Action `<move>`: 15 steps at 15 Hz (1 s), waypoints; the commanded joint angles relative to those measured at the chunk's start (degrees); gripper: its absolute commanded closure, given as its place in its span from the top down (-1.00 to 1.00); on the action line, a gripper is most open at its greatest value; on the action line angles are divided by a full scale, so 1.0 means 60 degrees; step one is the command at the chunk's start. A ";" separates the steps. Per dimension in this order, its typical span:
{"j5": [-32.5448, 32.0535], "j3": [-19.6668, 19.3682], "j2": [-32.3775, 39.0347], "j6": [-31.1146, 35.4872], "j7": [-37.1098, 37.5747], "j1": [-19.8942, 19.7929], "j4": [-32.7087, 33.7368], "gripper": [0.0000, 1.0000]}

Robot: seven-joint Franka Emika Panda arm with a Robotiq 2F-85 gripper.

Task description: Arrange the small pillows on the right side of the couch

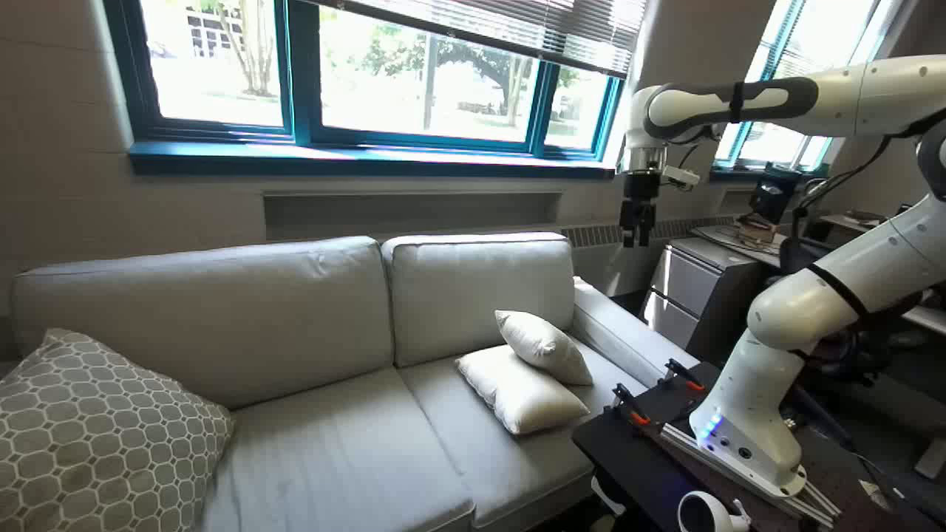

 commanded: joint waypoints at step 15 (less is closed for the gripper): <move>-0.0064 0.0078 -0.0083 0.0090 -0.0046 -0.0241 0.0061 1.00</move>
